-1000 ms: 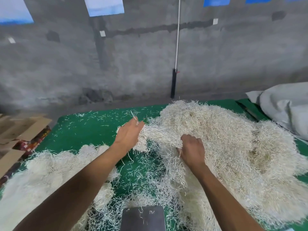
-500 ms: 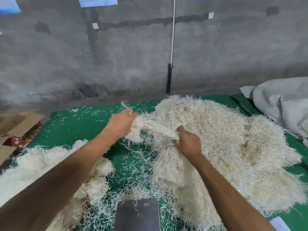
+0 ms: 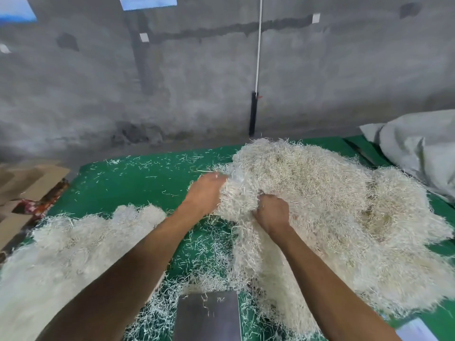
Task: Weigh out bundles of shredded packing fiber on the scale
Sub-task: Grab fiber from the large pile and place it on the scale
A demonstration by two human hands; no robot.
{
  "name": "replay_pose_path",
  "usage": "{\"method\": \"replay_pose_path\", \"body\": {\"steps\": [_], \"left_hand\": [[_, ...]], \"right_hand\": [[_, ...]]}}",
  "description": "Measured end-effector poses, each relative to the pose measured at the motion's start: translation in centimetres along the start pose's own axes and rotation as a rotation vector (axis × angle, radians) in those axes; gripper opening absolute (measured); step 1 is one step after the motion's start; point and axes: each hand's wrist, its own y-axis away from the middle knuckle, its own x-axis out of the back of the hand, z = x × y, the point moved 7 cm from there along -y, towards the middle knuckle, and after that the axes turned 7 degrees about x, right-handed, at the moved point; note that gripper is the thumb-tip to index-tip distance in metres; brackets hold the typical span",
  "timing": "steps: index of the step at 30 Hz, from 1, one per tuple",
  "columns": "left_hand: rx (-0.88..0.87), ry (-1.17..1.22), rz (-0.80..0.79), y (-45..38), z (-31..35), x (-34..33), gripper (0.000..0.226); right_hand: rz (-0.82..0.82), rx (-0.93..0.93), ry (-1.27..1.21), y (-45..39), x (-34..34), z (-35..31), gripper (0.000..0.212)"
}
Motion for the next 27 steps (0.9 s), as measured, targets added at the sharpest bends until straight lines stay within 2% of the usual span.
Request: {"method": "replay_pose_path", "body": {"steps": [1,2,4,5,9,12,14,16,17,19,21,23,25,27], "left_hand": [[-0.031,0.037,-0.016,0.1,0.2,-0.4,0.078],[0.012,0.075,-0.028,-0.1,-0.9,-0.1,0.078],[0.208,0.183,-0.002,-0.8,-5.0,0.5,0.078],[0.245,0.211,0.020,-0.7,-5.3,0.5,0.079],[0.174,0.261,-0.044,0.3,-1.8,-1.2,0.087],[0.319,0.255,0.031,-0.3,-6.6,0.2,0.082],[0.238,0.147,0.035,0.3,-4.8,0.1,0.083],[0.192,0.186,0.015,0.9,-2.4,-1.3,0.085],[0.241,0.242,0.021,0.7,-3.0,-1.0,0.084],[0.450,0.376,0.068,0.3,-7.9,0.1,0.075],[0.615,0.428,0.078,0.7,-12.2,1.1,0.059],[0.666,0.475,0.058,1.6,-12.1,0.7,0.039],[0.667,0.495,0.039,2.0,-10.6,-0.3,0.035],[0.752,0.578,0.042,2.1,-10.9,-0.9,0.027]], "right_hand": [[-0.015,0.005,-0.030,0.3,-0.3,0.1,0.046],[-0.006,-0.023,-0.038,0.4,-0.4,1.1,0.044],[0.031,-0.151,-0.056,0.7,-0.2,4.1,0.030],[0.052,-0.184,-0.060,0.6,0.0,4.6,0.027],[0.063,-0.108,-0.096,-0.5,0.0,1.9,0.035],[0.070,-0.247,-0.067,0.2,-0.3,6.2,0.023],[0.085,-0.255,-0.067,0.0,-0.1,5.5,0.016],[0.086,-0.198,-0.105,-0.5,-0.5,3.5,0.013],[0.086,-0.209,-0.148,-0.4,-0.9,3.9,0.010],[0.094,-0.332,-0.187,0.5,-1.2,7.9,0.005],[0.091,-0.481,-0.193,1.9,-1.2,11.7,0.011],[0.104,-0.506,-0.270,2.2,-1.2,11.7,0.022],[0.091,-0.488,-0.328,2.2,-1.7,10.6,0.019],[0.041,-0.495,-0.367,2.3,-2.5,10.3,0.017]]}}
